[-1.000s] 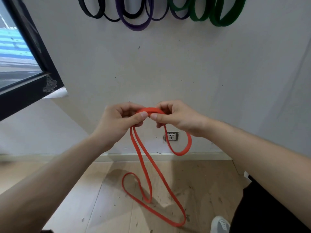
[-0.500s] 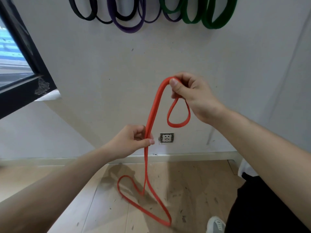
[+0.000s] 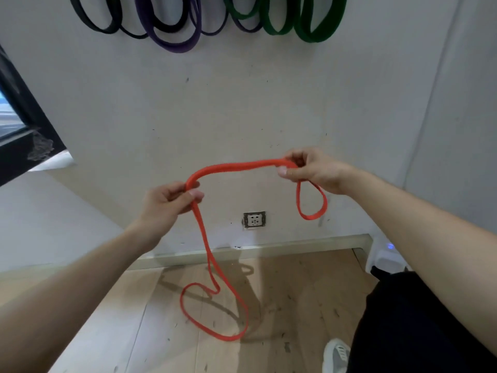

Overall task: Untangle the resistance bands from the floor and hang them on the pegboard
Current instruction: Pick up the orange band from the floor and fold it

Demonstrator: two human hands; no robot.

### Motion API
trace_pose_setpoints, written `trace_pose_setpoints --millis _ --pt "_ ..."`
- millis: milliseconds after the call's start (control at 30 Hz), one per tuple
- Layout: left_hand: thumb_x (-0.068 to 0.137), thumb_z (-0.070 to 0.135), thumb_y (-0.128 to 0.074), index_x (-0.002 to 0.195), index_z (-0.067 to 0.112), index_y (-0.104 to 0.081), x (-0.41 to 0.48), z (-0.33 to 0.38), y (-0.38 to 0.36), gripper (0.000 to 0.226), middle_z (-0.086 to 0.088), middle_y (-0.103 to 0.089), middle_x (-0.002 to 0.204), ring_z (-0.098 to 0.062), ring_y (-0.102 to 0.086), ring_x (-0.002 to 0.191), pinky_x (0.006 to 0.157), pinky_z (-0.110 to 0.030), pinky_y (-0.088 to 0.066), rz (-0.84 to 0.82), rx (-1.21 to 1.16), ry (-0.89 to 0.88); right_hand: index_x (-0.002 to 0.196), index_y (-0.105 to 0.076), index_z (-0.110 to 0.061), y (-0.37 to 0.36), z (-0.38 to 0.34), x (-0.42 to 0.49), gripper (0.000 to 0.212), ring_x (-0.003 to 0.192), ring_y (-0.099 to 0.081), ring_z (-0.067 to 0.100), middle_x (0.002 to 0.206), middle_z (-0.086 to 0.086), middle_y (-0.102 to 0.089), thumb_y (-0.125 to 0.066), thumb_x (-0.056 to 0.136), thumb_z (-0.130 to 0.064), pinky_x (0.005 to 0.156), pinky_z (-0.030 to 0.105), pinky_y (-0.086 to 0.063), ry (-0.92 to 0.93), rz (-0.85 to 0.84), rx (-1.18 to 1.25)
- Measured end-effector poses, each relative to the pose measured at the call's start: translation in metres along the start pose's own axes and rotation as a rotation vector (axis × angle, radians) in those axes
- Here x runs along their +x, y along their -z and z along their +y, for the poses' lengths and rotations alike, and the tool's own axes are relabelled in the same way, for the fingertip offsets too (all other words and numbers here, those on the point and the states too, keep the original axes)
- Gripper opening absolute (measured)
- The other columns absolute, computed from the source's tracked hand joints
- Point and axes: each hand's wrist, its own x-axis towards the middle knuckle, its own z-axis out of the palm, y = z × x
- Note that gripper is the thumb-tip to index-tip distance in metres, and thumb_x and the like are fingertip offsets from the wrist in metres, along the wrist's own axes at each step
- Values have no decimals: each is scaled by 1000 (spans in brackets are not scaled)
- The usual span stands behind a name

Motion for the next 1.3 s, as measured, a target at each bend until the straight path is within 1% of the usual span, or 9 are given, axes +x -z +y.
trace_pose_setpoints --millis 100,267,367,467,567,767,900,1133,1300 --pt "95 5 -63 103 8 -73 2 11 13 13 -7 -77 88 -14 -73 84 89 -29 -60 58 -63 -33 94 -70 -7 -2 14 -3 8 75 -61 13 78 3 -65 -75 88 -9 80 30 -46 -94 -128 -164" --pt "95 4 -63 100 10 -73 -4 33 11 13 1 -73 73 -14 -70 74 84 -27 -60 50 -185 -77 87 -71 -12 -28 19 -4 8 79 -65 12 79 -1 -70 -78 86 -9 80 27 -50 -185 -359 -283" --pt "95 5 -63 100 11 -73 -12 48 0 13 3 -69 74 -13 -67 69 77 -24 -59 -4 -174 -130 94 -72 -8 -53 12 -4 9 90 -68 19 90 6 -72 -77 87 -9 94 37 -53 -162 -422 -210" --pt "93 6 -66 99 14 -74 -18 56 -8 13 6 -69 74 -11 -64 66 72 -23 -57 -44 -117 -171 95 -73 -17 -76 -5 -3 11 100 -67 21 98 4 -74 -77 86 -11 107 53 -43 -128 -452 -40" --pt "90 8 -70 100 15 -76 -20 56 -11 14 3 -72 77 -12 -65 68 71 -25 -57 -74 -21 -201 97 -72 -25 -89 -33 -4 15 111 -67 20 100 -4 -75 -78 84 -22 112 52 -37 -74 -442 128" --pt "87 13 -74 106 15 -75 -24 48 -5 19 -6 -76 87 -15 -70 75 75 -27 -59 -113 56 -215 102 -71 -10 -97 -67 -14 12 87 -70 15 86 4 -72 -67 96 -19 88 30 -54 118 -262 105" --pt "82 14 -78 104 12 -72 -23 40 -4 23 -11 -76 88 -21 -74 82 83 -33 -61 -168 101 -187 95 -70 -4 -98 -79 -15 10 72 -63 14 75 4 -64 -64 97 -12 75 25 -52 268 -103 89" --pt "87 8 -76 93 11 -72 -23 20 -13 8 -13 -77 91 -29 -74 93 91 -37 -59 -291 207 -116 91 -64 -11 -74 -98 -15 12 59 -53 4 67 -8 -53 -57 101 -11 71 31 -54 381 152 234" --pt "87 10 -76 99 13 -74 -18 18 -10 12 -10 -78 92 -25 -76 91 89 -34 -60 -275 204 -101 90 -64 -14 -41 -94 -13 12 58 -53 10 68 -1 -53 -58 98 -21 70 30 -51 366 249 342"
